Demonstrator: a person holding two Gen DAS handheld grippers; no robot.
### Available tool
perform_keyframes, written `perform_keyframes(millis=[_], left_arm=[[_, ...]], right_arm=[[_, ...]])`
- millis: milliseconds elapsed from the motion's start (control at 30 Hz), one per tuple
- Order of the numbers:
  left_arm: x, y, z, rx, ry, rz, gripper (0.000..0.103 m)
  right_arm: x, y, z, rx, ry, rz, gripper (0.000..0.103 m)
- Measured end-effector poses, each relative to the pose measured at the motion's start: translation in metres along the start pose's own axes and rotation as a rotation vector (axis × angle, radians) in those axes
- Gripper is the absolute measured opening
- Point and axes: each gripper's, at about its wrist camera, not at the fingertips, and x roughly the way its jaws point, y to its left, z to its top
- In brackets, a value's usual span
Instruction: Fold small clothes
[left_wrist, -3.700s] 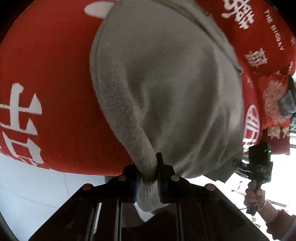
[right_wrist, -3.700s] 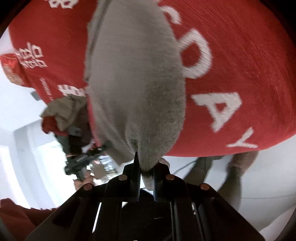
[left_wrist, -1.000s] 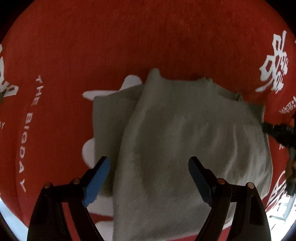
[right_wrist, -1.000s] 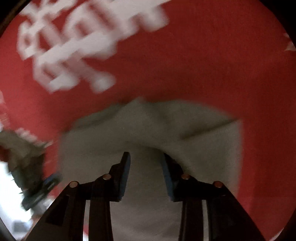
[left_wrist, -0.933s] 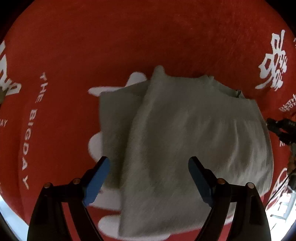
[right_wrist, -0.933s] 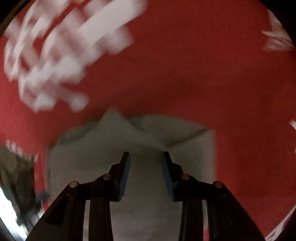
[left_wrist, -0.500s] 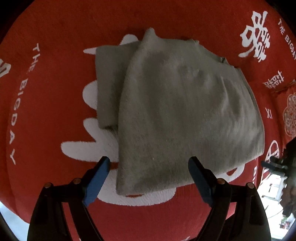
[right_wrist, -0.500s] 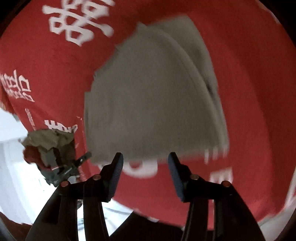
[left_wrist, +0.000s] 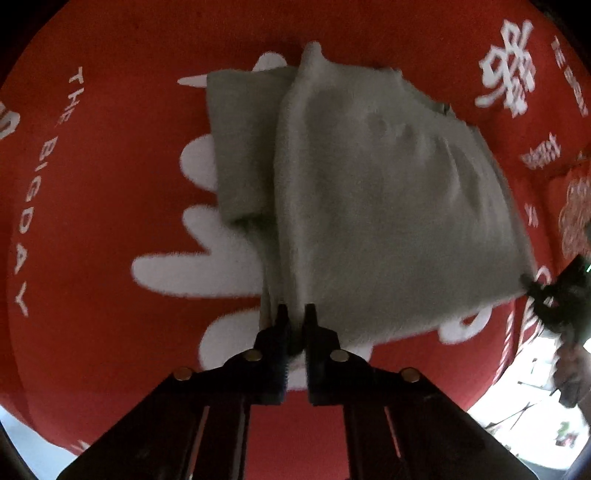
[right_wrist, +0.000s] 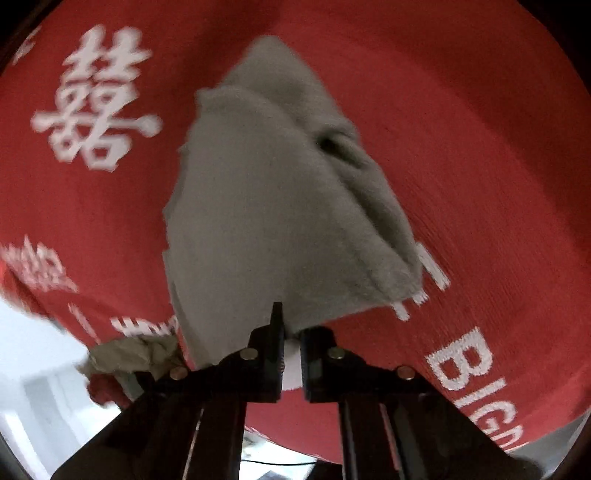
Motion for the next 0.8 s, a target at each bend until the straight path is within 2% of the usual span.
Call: perform_keyframes(millis=[100,233,333,367,400,467,600,633,667,733,800], left_arm=[[0.011,0.003,-0.01,-0.012,0.002,0.006,0.007],[0.003,0.009,-0.015,-0.066,-0.039,0.005,0.007],[-0.004,0.004,-0.018,-0.072,-0.057,0.068,0.013],[-0.006,0.001,-0.019,-0.074,-0.054,0.115,0.027],[-0.007,-0.001,-0.02,-0.077,-0.05,0.144,0.052],[-0.015,-0.002,-0.026,-0.094,-0.073,0.176,0.076],[-0.02,-0.004,-0.029,-0.13,-0.07,0.189,0.076],[-0.019,-0.007,-0.029,-0.141,-0.068,0.186,0.076],[-0.019,-0.006,-0.03,-0.149,-0.065,0.184,0.076],[-0.018,-0.005,-0.032,-0.175,-0.06,0.183,0.076],[-0.017,-0.003,-0.034,-0.204,-0.058,0.167,0.076]], right_arm=[[-0.021,-0.003,0.005,-0.115,0.023,-0.095,0.008],[-0.015,-0.024,0.008,-0.106,0.05,-0.163,0.008],[-0.02,-0.02,0.003,-0.146,0.051,-0.192,0.01],[-0.022,-0.016,0.0,-0.163,0.056,-0.219,0.012],[-0.021,-0.012,-0.002,-0.176,0.059,-0.237,0.012],[-0.021,0.0,-0.007,-0.209,0.08,-0.278,0.012],[-0.024,0.028,-0.022,-0.293,0.082,-0.321,0.013],[-0.023,0.036,-0.024,-0.315,0.08,-0.32,0.022],[-0.021,0.043,-0.027,-0.336,0.079,-0.32,0.04],[-0.015,0.061,-0.033,-0.386,0.085,-0.319,0.06],[-0.005,0.078,-0.039,-0.441,0.101,-0.312,0.06]])
